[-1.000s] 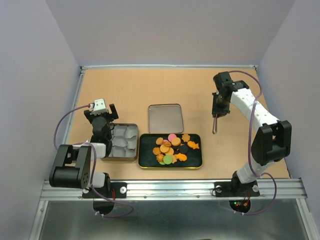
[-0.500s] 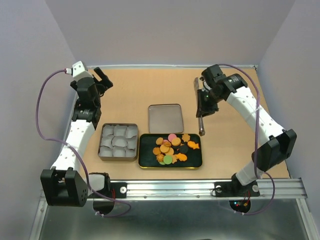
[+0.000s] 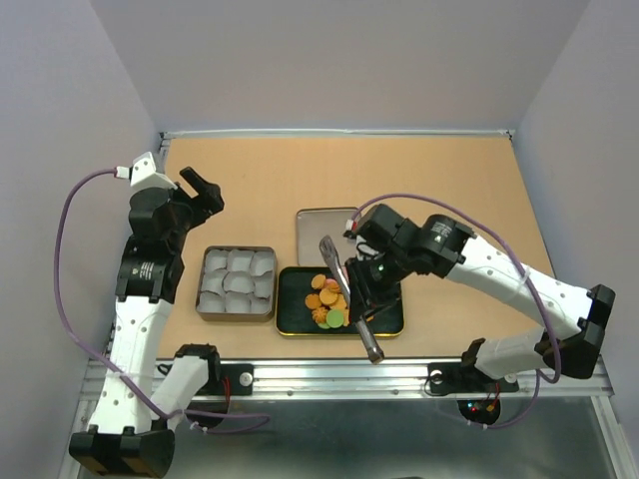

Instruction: Pack the cookies

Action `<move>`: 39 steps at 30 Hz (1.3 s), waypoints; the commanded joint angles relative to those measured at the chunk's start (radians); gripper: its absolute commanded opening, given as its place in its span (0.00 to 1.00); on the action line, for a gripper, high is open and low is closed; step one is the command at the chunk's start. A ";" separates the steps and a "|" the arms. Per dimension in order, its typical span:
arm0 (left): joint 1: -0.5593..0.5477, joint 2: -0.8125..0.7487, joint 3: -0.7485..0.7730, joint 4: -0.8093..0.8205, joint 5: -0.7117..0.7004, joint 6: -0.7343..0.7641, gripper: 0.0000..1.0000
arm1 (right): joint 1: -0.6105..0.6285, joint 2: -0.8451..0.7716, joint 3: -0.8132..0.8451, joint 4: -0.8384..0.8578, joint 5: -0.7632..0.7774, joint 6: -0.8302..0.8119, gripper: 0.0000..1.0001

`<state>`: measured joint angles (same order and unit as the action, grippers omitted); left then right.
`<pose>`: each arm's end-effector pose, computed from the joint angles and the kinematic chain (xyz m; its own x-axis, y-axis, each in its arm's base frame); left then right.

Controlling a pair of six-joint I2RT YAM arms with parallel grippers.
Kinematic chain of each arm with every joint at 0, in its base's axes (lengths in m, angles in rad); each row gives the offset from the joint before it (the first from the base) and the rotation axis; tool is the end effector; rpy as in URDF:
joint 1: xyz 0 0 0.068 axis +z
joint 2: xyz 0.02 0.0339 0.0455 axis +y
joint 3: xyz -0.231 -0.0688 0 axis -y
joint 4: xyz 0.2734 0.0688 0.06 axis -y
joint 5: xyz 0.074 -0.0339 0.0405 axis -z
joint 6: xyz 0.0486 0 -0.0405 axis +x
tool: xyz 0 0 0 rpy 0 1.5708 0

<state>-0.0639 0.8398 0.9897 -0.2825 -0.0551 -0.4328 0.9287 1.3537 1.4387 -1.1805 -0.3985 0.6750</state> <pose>0.2483 -0.0132 0.3694 -0.1237 -0.4117 -0.9029 -0.0469 0.9113 -0.4091 0.1597 0.2451 0.3164 -0.9434 -0.2999 -0.1416 -0.3265 0.7649 0.5553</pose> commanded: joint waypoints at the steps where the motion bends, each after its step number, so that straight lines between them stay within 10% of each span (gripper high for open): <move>1: -0.002 -0.037 0.018 -0.067 0.028 -0.011 0.91 | 0.117 0.005 -0.046 0.052 0.092 0.136 0.34; 15: -0.008 -0.085 0.032 -0.144 0.095 -0.007 0.90 | 0.134 0.142 0.057 -0.018 0.217 0.212 0.43; 25: -0.065 -0.099 0.073 -0.176 0.034 0.034 0.91 | 0.134 0.326 0.455 -0.209 0.323 0.147 0.43; 39: -0.080 -0.100 0.084 -0.207 0.024 0.048 0.91 | 0.125 0.252 0.332 -0.209 0.504 0.169 0.43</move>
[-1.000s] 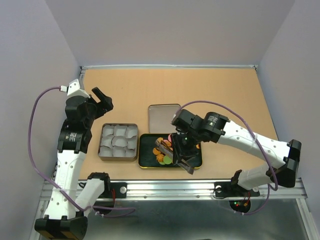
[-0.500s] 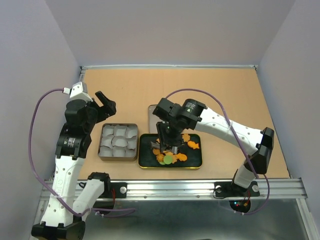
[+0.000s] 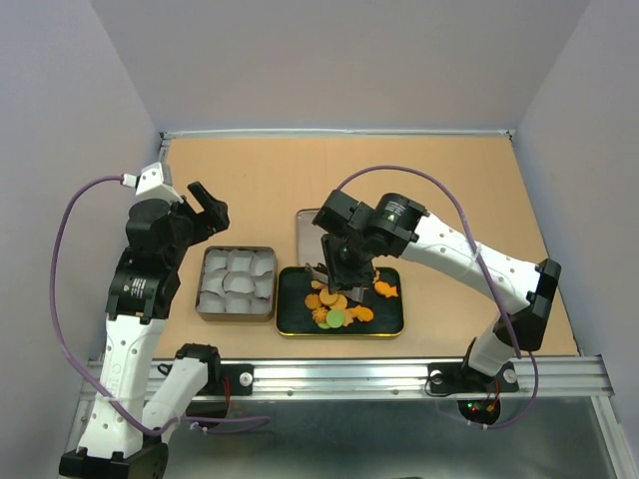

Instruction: Pack the cookies

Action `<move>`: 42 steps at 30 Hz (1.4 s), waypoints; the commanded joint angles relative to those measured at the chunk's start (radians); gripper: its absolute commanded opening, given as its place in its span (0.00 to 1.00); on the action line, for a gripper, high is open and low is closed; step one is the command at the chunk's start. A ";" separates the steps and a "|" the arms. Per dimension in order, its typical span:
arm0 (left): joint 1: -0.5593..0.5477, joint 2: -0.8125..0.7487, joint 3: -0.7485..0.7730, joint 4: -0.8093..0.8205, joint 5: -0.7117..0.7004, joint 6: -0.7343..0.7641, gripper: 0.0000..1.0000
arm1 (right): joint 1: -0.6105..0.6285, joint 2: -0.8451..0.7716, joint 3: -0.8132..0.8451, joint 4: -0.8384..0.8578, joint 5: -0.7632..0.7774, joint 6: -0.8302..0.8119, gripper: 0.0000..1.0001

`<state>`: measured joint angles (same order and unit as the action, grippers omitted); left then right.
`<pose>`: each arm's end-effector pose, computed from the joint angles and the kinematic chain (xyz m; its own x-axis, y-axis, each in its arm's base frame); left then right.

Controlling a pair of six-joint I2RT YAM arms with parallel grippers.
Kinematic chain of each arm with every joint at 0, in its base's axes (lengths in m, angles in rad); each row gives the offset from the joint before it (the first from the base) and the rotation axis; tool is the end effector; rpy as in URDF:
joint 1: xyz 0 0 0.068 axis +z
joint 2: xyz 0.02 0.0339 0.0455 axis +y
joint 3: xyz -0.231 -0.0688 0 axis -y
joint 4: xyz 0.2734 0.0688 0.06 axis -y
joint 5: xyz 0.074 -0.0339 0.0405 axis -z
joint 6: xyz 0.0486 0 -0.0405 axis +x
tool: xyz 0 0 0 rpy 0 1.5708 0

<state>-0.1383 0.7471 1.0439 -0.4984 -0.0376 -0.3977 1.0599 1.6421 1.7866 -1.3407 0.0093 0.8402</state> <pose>0.2127 -0.0278 0.3833 -0.2221 -0.3598 -0.9062 0.0166 0.9279 -0.3725 0.1682 0.2992 0.3286 -0.9521 -0.1754 -0.2506 -0.2421 0.9329 0.2667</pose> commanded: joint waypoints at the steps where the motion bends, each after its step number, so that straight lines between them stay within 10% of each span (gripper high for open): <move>1: -0.006 -0.005 0.033 0.006 0.007 0.013 0.91 | -0.008 -0.038 -0.032 -0.049 0.109 0.008 0.43; 42: -0.006 -0.049 0.044 -0.094 -0.030 0.040 0.91 | -0.024 0.048 -0.246 0.186 -0.040 -0.066 0.43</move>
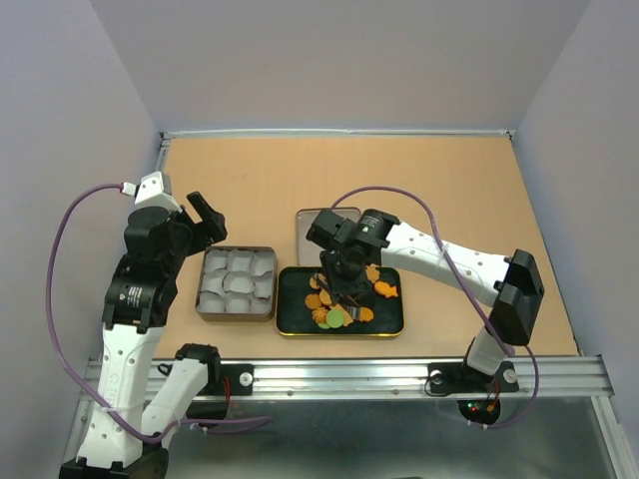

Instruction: Pack the cookies

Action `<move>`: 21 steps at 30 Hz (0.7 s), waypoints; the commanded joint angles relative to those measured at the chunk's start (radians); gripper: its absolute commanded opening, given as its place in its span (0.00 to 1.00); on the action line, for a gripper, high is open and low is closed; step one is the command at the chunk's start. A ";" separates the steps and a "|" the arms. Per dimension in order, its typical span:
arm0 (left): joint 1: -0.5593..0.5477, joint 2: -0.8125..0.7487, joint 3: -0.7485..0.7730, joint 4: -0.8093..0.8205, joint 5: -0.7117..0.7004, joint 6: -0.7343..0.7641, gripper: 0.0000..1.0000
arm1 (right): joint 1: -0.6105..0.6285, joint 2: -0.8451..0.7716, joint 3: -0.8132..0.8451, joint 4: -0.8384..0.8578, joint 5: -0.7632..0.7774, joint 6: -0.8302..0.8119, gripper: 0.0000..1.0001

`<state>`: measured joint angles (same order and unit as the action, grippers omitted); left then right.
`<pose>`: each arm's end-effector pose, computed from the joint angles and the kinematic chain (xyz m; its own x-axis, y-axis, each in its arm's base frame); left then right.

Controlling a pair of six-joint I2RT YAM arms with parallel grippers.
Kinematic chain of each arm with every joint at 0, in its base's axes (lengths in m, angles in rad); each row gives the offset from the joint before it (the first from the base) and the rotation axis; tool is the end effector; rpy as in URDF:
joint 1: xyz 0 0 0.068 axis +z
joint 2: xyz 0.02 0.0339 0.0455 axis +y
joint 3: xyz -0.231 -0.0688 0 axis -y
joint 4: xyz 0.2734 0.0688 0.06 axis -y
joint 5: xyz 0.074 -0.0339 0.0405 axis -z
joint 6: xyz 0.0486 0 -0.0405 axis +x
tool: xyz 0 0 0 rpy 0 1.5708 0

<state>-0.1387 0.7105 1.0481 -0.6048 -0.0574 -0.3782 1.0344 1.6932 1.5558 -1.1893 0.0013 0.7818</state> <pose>0.1996 -0.0251 0.3790 -0.2738 -0.3340 -0.9019 -0.0192 0.9395 -0.3421 0.1824 0.3067 0.2458 -0.9574 -0.2317 -0.1724 -0.2605 0.9505 0.1694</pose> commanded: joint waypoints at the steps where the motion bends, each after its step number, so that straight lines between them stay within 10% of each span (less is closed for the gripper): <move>1: -0.006 -0.014 0.035 0.013 -0.010 0.022 0.91 | 0.001 0.000 -0.019 0.036 -0.034 -0.009 0.43; 21: -0.006 -0.011 0.059 0.007 -0.038 0.035 0.91 | 0.000 0.052 0.248 -0.064 -0.009 -0.038 0.15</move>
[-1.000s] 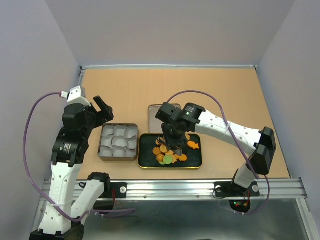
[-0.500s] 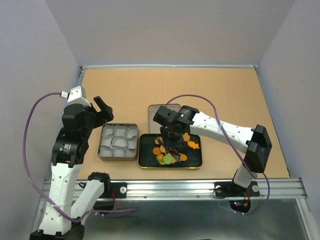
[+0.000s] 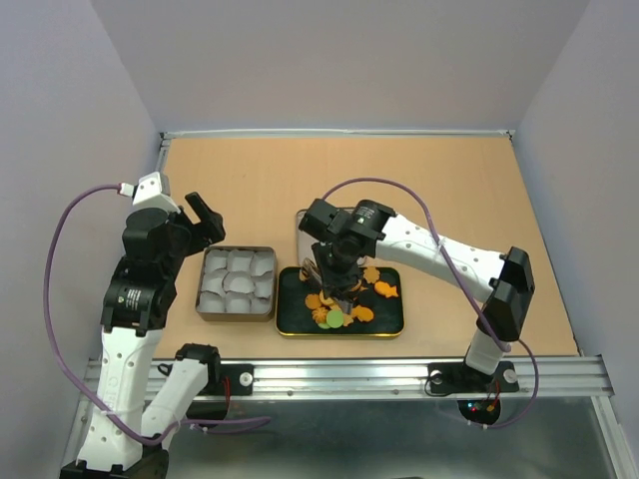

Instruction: Pack the cookies

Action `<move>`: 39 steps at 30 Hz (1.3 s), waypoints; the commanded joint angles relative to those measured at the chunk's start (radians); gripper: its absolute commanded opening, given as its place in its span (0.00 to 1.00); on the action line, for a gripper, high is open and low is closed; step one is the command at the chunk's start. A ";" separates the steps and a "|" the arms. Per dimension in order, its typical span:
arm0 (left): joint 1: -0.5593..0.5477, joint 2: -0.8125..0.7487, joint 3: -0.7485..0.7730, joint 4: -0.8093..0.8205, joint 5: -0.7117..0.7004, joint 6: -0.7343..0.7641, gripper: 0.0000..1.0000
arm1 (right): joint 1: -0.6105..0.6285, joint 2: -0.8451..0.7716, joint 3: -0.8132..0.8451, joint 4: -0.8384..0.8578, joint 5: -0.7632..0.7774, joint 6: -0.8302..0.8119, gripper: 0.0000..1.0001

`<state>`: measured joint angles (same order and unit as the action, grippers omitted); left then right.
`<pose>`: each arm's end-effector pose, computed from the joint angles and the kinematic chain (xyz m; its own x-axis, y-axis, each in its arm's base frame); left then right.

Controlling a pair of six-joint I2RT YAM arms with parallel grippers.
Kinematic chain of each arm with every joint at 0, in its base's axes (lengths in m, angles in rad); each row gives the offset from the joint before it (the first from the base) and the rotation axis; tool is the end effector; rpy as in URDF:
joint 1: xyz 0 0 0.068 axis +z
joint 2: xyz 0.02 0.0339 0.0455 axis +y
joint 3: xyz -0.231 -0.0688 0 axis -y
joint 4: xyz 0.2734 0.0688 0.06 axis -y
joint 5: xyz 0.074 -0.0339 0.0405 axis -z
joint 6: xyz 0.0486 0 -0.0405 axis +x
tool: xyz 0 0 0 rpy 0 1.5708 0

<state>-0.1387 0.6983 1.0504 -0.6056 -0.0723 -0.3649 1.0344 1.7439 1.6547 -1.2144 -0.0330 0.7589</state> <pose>0.1962 -0.0238 0.3819 -0.2565 -0.3236 -0.9108 -0.0245 0.9442 -0.3285 0.1876 0.3187 0.2582 -0.9519 -0.2552 -0.1697 -0.2874 0.9357 0.2048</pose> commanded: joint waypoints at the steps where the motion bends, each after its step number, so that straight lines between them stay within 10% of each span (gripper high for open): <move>1: -0.006 0.003 0.062 0.006 -0.026 0.023 0.91 | 0.000 0.009 0.222 -0.049 0.028 -0.020 0.14; 16: -0.006 0.041 0.114 0.000 -0.020 0.015 0.91 | 0.003 0.268 0.686 0.096 -0.183 -0.105 0.12; 39: -0.006 0.026 0.204 -0.102 -0.067 0.043 0.92 | 0.026 0.499 0.725 0.266 -0.305 -0.130 0.13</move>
<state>-0.1387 0.7326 1.2068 -0.7136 -0.1253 -0.3450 1.0496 2.2341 2.3032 -1.0206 -0.3233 0.6495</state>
